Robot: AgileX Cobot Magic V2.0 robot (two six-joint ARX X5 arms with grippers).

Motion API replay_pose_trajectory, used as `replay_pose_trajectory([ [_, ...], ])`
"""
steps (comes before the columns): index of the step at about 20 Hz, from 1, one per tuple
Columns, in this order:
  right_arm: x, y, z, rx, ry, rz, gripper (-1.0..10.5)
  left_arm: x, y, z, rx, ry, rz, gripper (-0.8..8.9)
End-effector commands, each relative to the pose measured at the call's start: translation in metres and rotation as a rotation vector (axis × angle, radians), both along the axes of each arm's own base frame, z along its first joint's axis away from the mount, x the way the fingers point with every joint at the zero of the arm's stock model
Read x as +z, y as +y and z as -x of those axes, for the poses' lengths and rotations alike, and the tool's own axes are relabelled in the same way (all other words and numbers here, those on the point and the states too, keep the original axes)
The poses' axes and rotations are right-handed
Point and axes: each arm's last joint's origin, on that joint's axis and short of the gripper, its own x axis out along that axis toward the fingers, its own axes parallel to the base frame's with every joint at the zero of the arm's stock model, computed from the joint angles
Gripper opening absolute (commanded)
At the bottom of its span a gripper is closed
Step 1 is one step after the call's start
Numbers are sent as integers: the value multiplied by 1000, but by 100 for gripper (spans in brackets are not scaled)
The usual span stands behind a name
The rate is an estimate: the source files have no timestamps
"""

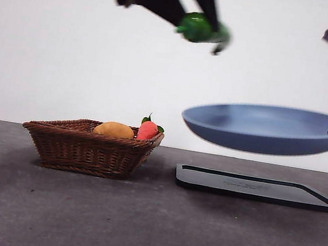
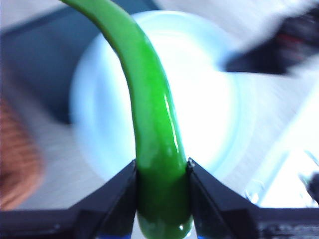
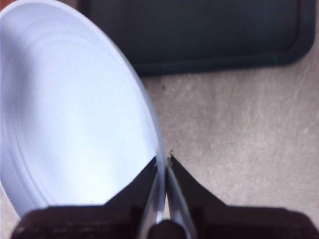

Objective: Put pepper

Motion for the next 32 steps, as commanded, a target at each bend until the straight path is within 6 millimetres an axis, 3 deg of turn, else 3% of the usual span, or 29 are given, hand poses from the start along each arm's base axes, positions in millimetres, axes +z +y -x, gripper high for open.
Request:
replay_pose_trajectory([
  [1,-2,3,-7,1,15,-69,3,-5,-25,11,-53,-63,-42,85],
  [4,-1,4,-7,3,12,-94,3,-25,-48,18,-116,-79,-117,85],
  [8,-2,4,-5,11,37,-109,3,-56,-71,12,-133,-96,-181,85],
  [14,-2,5,-4,26,56,-137,3,-77,-80,7,-128,-78,-230,88],
  [19,-3,5,-3,24,64,-136,3,-78,-82,10,-139,-72,-236,200],
  [26,-5,4,1,16,119,-124,3,-74,-82,11,-142,-71,-228,207],
  [32,-7,2,5,-9,162,-72,3,-39,-79,12,-140,-113,-184,210],
])
